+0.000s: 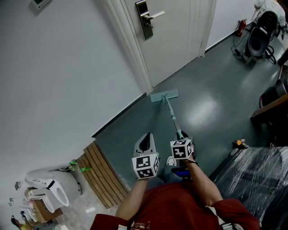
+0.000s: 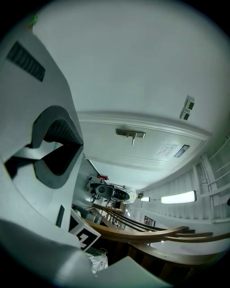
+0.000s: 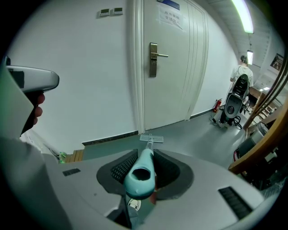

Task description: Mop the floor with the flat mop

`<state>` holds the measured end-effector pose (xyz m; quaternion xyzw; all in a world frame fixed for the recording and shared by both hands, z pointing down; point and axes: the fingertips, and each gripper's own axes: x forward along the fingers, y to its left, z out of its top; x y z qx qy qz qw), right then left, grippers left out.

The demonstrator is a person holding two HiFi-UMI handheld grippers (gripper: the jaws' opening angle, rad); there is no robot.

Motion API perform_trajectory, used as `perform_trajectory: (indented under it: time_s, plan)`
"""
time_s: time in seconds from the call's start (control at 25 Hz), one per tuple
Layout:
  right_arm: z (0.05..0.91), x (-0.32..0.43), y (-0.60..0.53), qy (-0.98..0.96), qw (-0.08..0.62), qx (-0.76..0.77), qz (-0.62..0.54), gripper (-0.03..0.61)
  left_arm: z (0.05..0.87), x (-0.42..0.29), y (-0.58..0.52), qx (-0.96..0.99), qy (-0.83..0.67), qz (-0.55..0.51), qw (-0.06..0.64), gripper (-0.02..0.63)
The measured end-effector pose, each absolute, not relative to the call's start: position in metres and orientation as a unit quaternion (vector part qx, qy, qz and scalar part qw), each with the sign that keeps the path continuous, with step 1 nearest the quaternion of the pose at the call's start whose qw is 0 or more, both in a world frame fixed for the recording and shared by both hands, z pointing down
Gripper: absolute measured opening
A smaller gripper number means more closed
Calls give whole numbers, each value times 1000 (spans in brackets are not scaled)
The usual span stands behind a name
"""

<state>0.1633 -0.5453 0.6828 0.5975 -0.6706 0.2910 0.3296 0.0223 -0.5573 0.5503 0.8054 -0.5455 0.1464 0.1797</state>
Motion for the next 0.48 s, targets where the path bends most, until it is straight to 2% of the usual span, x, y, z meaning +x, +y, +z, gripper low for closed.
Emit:
perform_trajectory:
  time_s: [0.48]
  plan:
    - [675,158,-590,-656,341,610,285,117,546,0,-610,810,-541,132,184,15]
